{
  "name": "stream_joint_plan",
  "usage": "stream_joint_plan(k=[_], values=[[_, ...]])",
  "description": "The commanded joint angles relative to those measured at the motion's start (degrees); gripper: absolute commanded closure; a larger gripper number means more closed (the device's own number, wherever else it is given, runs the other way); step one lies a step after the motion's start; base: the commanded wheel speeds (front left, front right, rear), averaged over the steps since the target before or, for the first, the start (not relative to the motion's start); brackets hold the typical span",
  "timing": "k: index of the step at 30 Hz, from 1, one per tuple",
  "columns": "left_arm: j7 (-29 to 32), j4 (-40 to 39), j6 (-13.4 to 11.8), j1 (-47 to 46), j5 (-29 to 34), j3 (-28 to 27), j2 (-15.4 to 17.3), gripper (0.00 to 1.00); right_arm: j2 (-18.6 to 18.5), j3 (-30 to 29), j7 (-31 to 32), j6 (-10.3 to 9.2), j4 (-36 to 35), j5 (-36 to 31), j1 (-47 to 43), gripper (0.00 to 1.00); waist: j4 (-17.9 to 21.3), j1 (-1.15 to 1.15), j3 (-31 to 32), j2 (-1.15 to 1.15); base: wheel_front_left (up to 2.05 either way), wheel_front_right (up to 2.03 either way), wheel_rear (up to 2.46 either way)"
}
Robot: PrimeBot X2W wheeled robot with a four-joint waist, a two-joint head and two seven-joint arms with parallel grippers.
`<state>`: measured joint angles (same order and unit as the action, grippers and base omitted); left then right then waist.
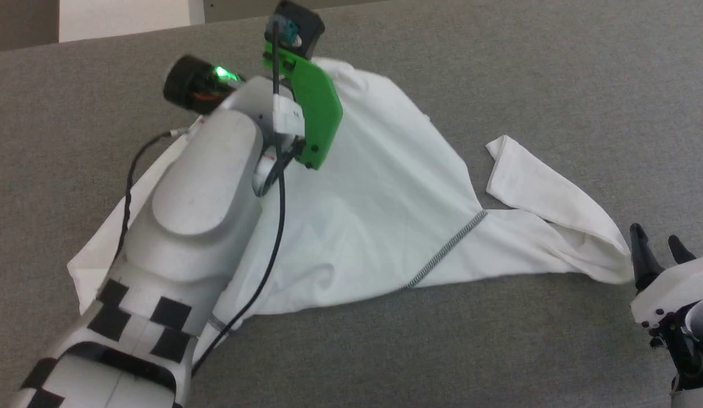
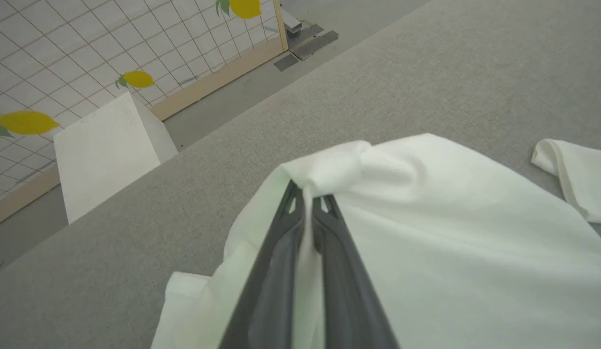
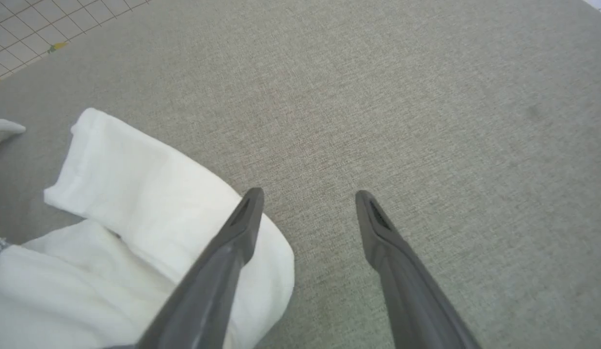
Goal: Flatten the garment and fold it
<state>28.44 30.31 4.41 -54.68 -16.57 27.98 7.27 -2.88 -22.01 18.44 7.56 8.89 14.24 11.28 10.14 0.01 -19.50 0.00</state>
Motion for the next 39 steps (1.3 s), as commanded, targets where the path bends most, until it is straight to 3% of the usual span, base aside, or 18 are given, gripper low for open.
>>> stream_joint_plan(k=[1, 9, 11, 17, 24, 31, 39], values=[[-1.93, 0.87, -0.29, -2.79, 1.32, -0.09, 0.68, 1.00, 0.00, 0.50, -0.55, -0.08, -0.21, 0.38, 1.04, 0.00, 0.93, -0.01, -1.45, 0.00, 0.00, 0.00, 0.00], [-11.27, 9.56, -2.17, -10.93, 5.02, -0.10, 2.01, 1.00, 0.00, 2.23, -2.03, -0.08, 0.32, 1.17, 1.68, 0.00, 3.07, -0.01, -4.81, 0.00, 0.00, 0.00, 0.00], [-13.03, 11.73, -2.04, -11.12, 4.63, -0.23, 1.70, 0.00, 0.00, 2.45, -2.31, -0.08, 0.60, 1.19, 1.71, 0.00, 3.00, -0.01, -4.91, 0.00, 0.00, 0.00, 0.00], [-22.38, 13.84, -0.61, -10.19, -0.77, -4.51, 0.98, 0.00, 0.00, 3.14, -2.75, -0.08, 0.36, 0.33, 1.61, 0.00, 0.39, -0.01, -2.24, 0.00, 0.00, 0.00, 0.00], [-34.44, 7.73, 0.27, -2.01, -5.45, -9.16, 3.81, 0.00, 0.01, 4.27, -1.74, -0.08, -2.03, -0.99, 0.18, 0.00, -4.44, -0.01, 3.81, 0.00, 0.00, 0.00, 0.00], [-40.41, -4.37, -5.59, 18.66, -9.83, -15.84, 6.95, 0.00, 0.01, 7.70, 0.04, -0.08, -4.55, -1.06, -2.38, 0.00, -7.86, -0.01, 9.24, 0.00, 0.00, 0.00, 0.00], [-40.16, -16.98, -12.32, 43.68, -13.87, -19.96, 6.36, 0.00, 0.01, 12.69, 2.68, -0.08, -5.29, -1.35, -5.22, 0.00, -9.85, -0.01, 12.71, 0.00, 0.00, 0.00, 0.00]])
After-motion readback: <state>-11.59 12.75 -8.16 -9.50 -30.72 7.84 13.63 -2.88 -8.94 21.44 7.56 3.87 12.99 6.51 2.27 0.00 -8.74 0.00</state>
